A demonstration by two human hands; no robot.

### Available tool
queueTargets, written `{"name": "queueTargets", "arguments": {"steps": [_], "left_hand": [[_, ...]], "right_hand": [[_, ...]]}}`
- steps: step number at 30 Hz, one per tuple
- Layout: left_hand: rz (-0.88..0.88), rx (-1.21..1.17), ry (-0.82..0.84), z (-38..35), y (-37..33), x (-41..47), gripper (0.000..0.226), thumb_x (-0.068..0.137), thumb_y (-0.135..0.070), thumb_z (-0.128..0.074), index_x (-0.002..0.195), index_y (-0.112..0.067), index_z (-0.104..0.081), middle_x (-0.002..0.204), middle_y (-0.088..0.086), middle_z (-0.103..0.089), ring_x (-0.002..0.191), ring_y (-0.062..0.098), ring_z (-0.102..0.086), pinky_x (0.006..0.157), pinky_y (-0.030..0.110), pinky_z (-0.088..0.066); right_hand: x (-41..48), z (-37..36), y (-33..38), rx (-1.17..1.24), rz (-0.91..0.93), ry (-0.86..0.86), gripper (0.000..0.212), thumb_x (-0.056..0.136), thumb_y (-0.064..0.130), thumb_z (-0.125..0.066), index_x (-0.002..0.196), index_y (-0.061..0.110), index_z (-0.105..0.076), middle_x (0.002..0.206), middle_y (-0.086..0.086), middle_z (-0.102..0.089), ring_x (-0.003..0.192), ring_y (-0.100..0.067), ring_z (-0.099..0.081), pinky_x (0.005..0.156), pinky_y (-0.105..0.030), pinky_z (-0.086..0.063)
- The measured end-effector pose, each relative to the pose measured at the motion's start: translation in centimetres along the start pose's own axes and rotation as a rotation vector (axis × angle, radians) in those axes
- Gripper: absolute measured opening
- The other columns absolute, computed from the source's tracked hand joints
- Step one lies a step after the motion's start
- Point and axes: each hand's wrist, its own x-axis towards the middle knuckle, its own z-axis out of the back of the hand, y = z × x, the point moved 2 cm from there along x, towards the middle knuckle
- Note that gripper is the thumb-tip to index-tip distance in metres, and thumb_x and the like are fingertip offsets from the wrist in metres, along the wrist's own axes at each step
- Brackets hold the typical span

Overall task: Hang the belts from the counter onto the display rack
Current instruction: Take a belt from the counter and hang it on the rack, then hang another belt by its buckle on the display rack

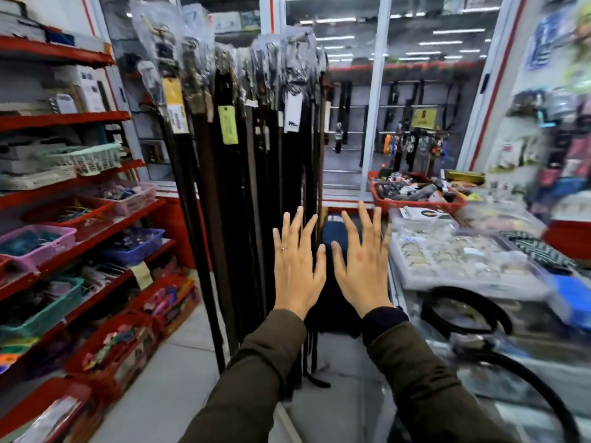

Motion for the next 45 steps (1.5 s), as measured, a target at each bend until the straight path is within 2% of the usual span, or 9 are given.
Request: {"name": "queueTargets", "arguments": {"steps": [7,13,19,22,25,28,34,41,45], "left_hand": [[-0.074,-0.094,0.179,-5.6,-5.3,-6.9,0.052,0.107,-0.027,-0.041,0.158,-0.02,-0.031,0.171,-0.001,-0.014,0.159,0.018,0.001,0.129,0.047,-0.004],[-0.157,-0.237,0.431,-10.4,-9.6,-13.0,0.05,0.106,-0.025,-0.038,0.156,-0.021,-0.035,0.168,-0.002,-0.022,0.159,0.016,-0.001,0.129,0.043,0.0],[-0.332,-0.313,1.001,-15.1,-12.7,-18.4,0.054,0.106,-0.04,-0.039,0.156,-0.019,-0.036,0.166,0.001,-0.03,0.159,0.018,-0.007,0.129,0.046,-0.005],[-0.381,-0.271,1.106,-15.7,-13.9,-19.6,0.066,0.1,-0.058,-0.042,0.155,-0.021,-0.037,0.163,0.001,-0.037,0.157,0.02,-0.016,0.128,0.047,-0.01],[-0.479,-0.165,1.099,-16.1,-14.4,-19.8,0.074,0.093,-0.062,-0.054,0.152,-0.019,-0.04,0.155,0.006,-0.045,0.152,0.025,-0.029,0.124,0.046,-0.023],[-0.497,-0.155,1.029,-15.8,-14.7,-19.1,0.044,0.095,-0.036,-0.062,0.132,-0.012,-0.058,0.127,0.012,-0.059,0.126,0.032,-0.052,0.101,0.045,-0.046],[-0.477,-0.117,0.965,-12.7,-12.7,-17.3,0.028,0.095,-0.021,-0.055,0.121,-0.012,-0.062,0.118,0.01,-0.062,0.115,0.03,-0.058,0.082,0.043,-0.049],[-0.377,-0.147,0.781,-6.9,-7.0,-13.9,0.032,0.09,-0.032,-0.059,0.12,-0.023,-0.064,0.119,-0.003,-0.064,0.116,0.021,-0.059,0.088,0.037,-0.052],[-0.124,-0.287,0.625,-3.2,-3.3,-11.8,0.033,0.091,-0.039,-0.064,0.124,-0.033,-0.061,0.129,-0.012,-0.058,0.121,0.009,-0.057,0.1,0.028,-0.049]], "right_hand": [[-8.6,3.9,-8.0,-0.179,-0.172,0.083,0.056,0.103,0.037,-0.039,0.156,0.022,-0.031,0.171,-0.006,-0.011,0.159,-0.029,0.004,0.128,-0.055,0.0],[-16.6,7.4,-14.5,-0.228,-0.301,0.155,0.047,0.096,0.028,-0.039,0.141,0.02,-0.051,0.162,-0.007,-0.036,0.156,-0.033,-0.019,0.127,-0.056,-0.005],[-22.2,10.6,-20.5,-0.205,-0.503,0.695,0.044,0.09,0.005,-0.054,0.13,0.021,-0.066,0.147,0.002,-0.057,0.147,-0.021,-0.041,0.127,-0.051,-0.009],[-23.5,11.7,-21.8,-0.181,-0.543,0.843,0.041,0.084,0.01,-0.068,0.122,0.025,-0.072,0.128,-0.001,-0.073,0.13,-0.022,-0.061,0.12,-0.044,-0.031],[-23.8,12.3,-21.5,-0.159,-0.571,0.831,0.045,0.082,0.003,-0.066,0.124,0.019,-0.073,0.122,-0.008,-0.075,0.122,-0.027,-0.066,0.106,-0.034,-0.047],[-23.6,12.4,-21.3,-0.142,-0.592,0.831,0.032,0.08,0.006,-0.07,0.109,0.018,-0.078,0.109,-0.009,-0.079,0.109,-0.027,-0.071,0.089,-0.032,-0.052],[-21.6,11.7,-18.5,-0.066,-0.578,0.914,0.028,0.07,0.017,-0.088,0.097,0.023,-0.081,0.089,0.009,-0.073,0.083,-0.012,-0.068,0.085,-0.032,-0.056],[-16.9,9.8,-12.6,0.075,-0.384,0.885,0.02,0.066,0.029,-0.089,0.086,0.029,-0.083,0.073,0.014,-0.074,0.067,0.01,-0.062,0.068,-0.021,-0.048],[-13.8,8.7,-9.0,0.228,-0.324,0.835,0.019,0.069,0.028,-0.089,0.087,0.026,-0.084,0.077,0.007,-0.079,0.074,-0.002,-0.068,0.072,-0.028,-0.051]]}}
